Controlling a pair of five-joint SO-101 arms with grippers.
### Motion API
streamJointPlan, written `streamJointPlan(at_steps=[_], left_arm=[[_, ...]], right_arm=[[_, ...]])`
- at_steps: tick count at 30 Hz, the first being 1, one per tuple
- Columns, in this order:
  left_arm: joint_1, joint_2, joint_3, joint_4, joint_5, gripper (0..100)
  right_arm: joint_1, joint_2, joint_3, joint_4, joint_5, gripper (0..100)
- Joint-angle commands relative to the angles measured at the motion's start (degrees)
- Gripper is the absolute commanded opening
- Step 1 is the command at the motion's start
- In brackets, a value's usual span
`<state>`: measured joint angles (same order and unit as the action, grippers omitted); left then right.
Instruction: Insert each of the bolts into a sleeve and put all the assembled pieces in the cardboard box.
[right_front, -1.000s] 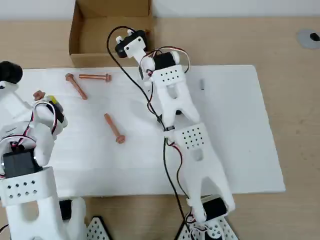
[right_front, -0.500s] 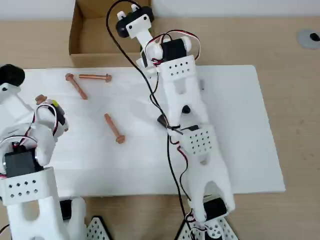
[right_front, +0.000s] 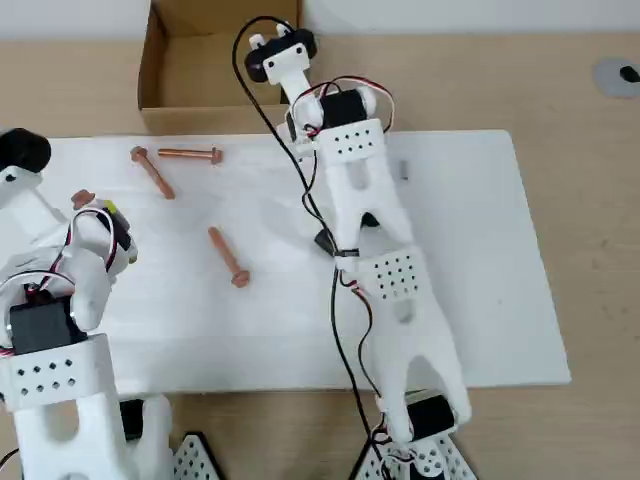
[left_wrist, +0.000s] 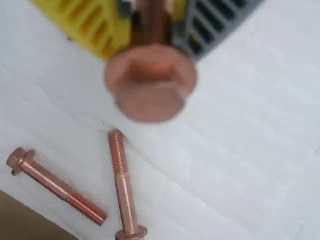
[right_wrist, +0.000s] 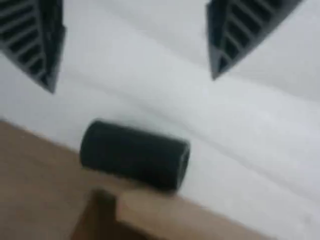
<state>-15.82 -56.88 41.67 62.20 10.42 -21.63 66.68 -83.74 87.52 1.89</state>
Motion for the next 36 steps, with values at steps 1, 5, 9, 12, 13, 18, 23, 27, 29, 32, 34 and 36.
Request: streamJointPlan(at_steps=[1, 5, 9, 12, 13, 18, 23, 27, 29, 32, 34, 36], left_arm=[[-0.1, -1.3, -0.3, 0.0, -0.2, 1], [-0.1, -1.3, -0.2, 0.0, -0.2, 1], [-0.1, -1.3, 0.7, -0.5, -0.2, 1], [-0.1, -1.3, 2.0, -0.6, -0.2, 1], [-0.1, -1.3, 2.4, -0.6, -0.3, 1], [-0.1, -1.3, 2.5, -1.3, -0.3, 1], [-0.1, -1.3, 3.7, -3.9, -0.3, 1], [-0.1, -1.2, 4.4, -4.3, -0.3, 1], [-0.1, -1.0, 4.4, -4.4, -0.3, 1], [-0.1, -0.9, 5.4, -5.7, -0.3, 1], [-0.1, -0.9, 6.4, -6.8, -0.3, 1], [-0.1, -1.0, 6.8, -6.8, -0.3, 1]], right_arm=[[0.8, 0.4, -2.3, -3.2, -0.6, 21.7], [0.8, 2.4, -2.3, -5.5, -0.6, 21.7], [0.9, 4.3, -2.3, -11.2, -0.6, 27.7], [0.8, 6.0, -2.3, -16.0, -0.6, 32.9], [0.7, 6.7, -2.3, -17.2, -0.6, 32.9], [0.9, 8.7, -2.5, -20.0, -0.5, 33.0], [3.1, 9.0, -1.8, -23.6, -0.3, 33.3], [5.0, 9.5, 2.8, -29.5, 0.8, 39.8], [5.1, 9.5, 6.0, -31.6, 1.0, 42.9], [5.1, 9.5, 9.9, -36.7, 1.8, 43.6], [5.7, 9.5, 12.0, -39.2, 3.2, 43.6], [6.5, 9.5, 13.8, -40.6, 4.2, 43.6]])
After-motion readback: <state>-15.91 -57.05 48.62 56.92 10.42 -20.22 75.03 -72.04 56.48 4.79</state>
